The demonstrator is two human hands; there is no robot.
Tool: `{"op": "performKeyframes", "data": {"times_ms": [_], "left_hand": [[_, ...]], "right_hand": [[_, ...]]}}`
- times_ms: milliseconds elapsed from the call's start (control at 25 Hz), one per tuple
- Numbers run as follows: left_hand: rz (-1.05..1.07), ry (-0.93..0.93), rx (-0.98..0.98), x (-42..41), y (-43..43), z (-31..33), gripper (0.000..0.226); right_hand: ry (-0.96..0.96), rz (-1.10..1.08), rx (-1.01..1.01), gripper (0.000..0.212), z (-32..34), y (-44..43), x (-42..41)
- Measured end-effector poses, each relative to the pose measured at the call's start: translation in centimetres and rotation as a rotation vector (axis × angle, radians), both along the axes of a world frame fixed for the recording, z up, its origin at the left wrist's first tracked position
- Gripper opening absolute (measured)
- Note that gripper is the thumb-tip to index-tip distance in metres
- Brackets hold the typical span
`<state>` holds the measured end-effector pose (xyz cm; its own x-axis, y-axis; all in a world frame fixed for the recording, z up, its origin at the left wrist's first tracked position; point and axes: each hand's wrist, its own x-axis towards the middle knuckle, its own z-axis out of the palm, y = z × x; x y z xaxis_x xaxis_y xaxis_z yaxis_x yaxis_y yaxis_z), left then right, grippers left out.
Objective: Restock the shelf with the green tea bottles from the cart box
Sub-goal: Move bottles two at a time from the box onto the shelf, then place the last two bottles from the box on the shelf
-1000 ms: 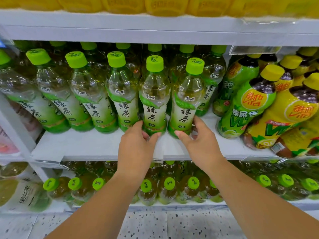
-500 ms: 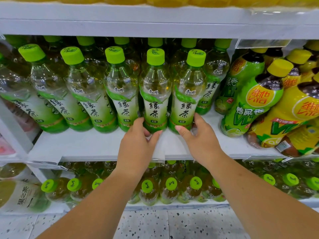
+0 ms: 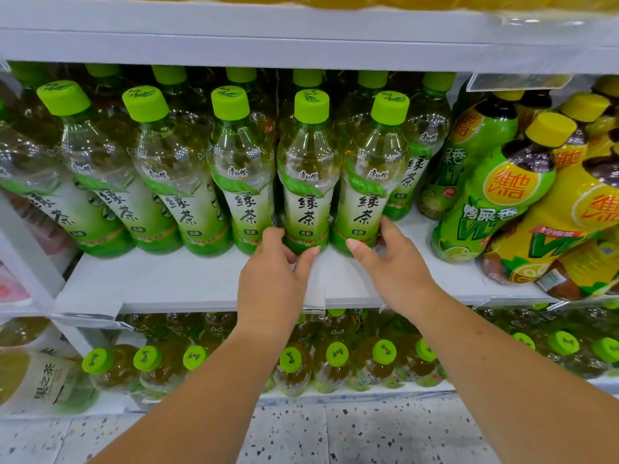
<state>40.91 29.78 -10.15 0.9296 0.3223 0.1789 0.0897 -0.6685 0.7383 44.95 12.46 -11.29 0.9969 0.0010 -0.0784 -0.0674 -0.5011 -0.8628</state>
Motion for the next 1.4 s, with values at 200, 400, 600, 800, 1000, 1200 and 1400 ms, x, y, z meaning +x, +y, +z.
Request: {"op": "performKeyframes", "data": {"times_ms": [200,400,600,800,1000,1200,1400], "left_hand": [[0.001,0.030,-0.020,-0.1,0.1,0.3,0.051],[0.015,0.077,-0.152,-0.2,0.1,0.8,0.050],[0.008,0.112,-0.209,-0.3,0.1,1.4,0.049],[-0.075,0.268,-0.331,-0.5,0.5,2.8,0.063],[-0.134,0.447,-0.373,-1.8,1.3,4.7,0.044],[-0.258,0.620,-0.412,-4.4,1.4,7.2,0.038],[-0.355,0.768,-0.450,-9.6,1.9,10.4,0.040]], "right_hand": [[0.020,0.034,-0.003,0.067,0.9,-0.1,-0.1],[0.053,0.026,0.057,0.057,1.8,0.1,-0.5],[0.090,-0.066,0.113,0.058,2.2,0.2,-0.6],[0.086,-0.138,0.070,0.054,3.8,0.5,-2.0],[0.253,-0.230,0.116,0.053,6.4,1.1,-5.5],[0.392,-0.184,0.105,0.044,8.6,1.0,-10.2],[0.506,-0.237,0.117,0.047,12.2,1.1,-17.2]]}}
